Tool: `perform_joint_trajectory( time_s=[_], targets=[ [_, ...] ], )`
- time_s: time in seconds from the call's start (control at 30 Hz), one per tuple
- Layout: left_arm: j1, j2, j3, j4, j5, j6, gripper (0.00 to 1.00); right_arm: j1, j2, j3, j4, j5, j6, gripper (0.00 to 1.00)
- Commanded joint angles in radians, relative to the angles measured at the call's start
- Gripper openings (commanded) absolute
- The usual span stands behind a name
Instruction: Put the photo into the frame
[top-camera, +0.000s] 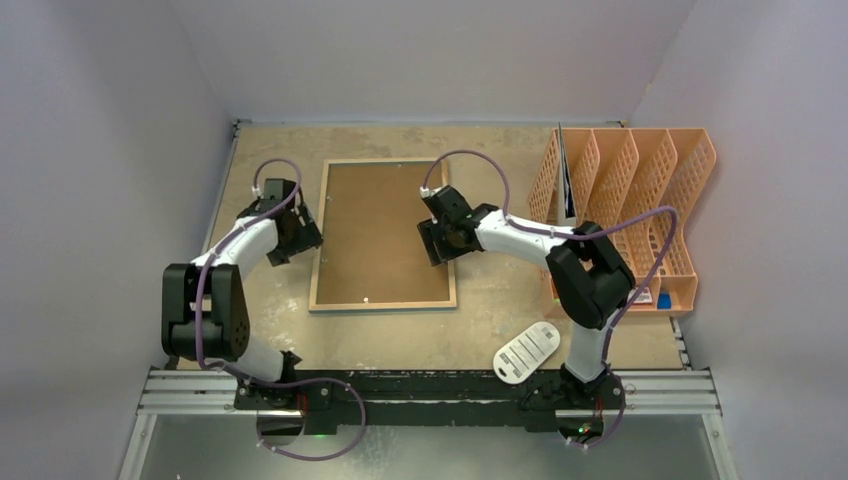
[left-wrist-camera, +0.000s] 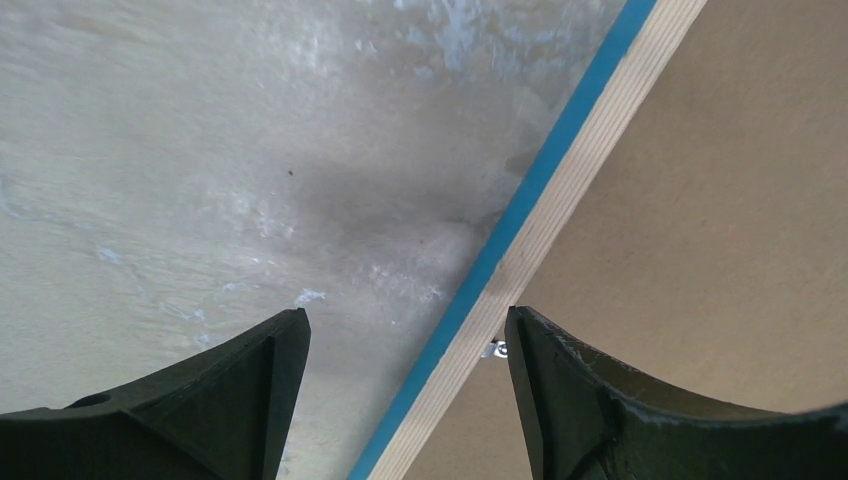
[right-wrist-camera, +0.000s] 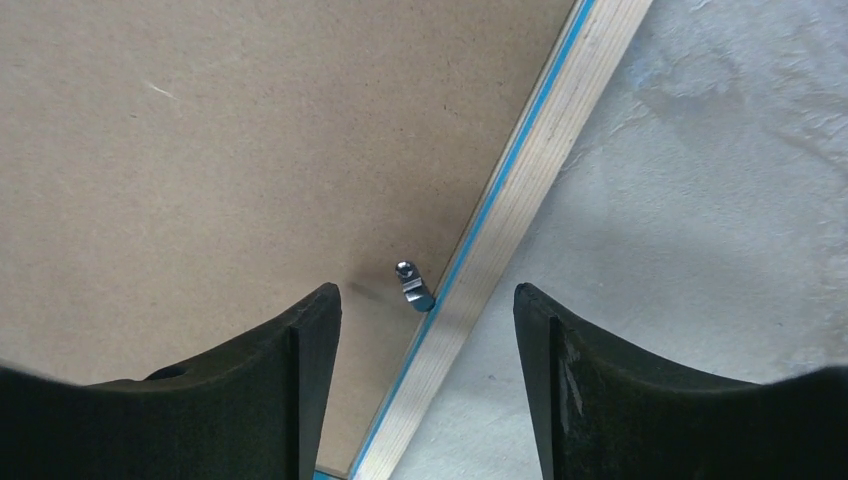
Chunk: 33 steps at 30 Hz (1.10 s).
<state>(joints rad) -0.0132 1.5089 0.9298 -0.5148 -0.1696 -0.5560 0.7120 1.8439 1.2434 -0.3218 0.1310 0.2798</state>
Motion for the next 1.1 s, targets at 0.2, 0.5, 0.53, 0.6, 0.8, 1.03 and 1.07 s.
perform_joint_trajectory(
  time_s=[0.2,0.5,0.53,0.6,0.8,1.03,1.07],
  targets=[
    [0.01,0.043,-0.066,0.113,0.23,-0.002,0.62,-0.032,0.053,0.048,-0.053,0.022,0.04,0.67],
    [0.013,0.08,-0.051,0.105,0.222,0.008,0.43,-0.043,0.045,0.044,-0.015,-0.102,-0.035,0.46],
    [0.013,0.086,-0.049,0.106,0.227,0.01,0.42,-0.044,0.039,0.038,-0.008,-0.122,-0.04,0.47],
    [0.013,0.095,-0.045,0.114,0.244,0.01,0.4,-0.044,0.031,0.027,0.004,-0.151,-0.058,0.52],
    [0.013,0.12,-0.056,0.171,0.38,0.0,0.34,-0.043,0.029,0.016,0.024,-0.181,-0.079,0.5],
    [0.012,0.129,-0.109,0.281,0.579,-0.045,0.3,-0.038,0.037,0.024,0.023,-0.306,-0.079,0.41],
    [0.012,0.128,-0.118,0.291,0.587,-0.05,0.3,-0.034,0.039,0.026,0.019,-0.307,-0.084,0.41]
  ],
)
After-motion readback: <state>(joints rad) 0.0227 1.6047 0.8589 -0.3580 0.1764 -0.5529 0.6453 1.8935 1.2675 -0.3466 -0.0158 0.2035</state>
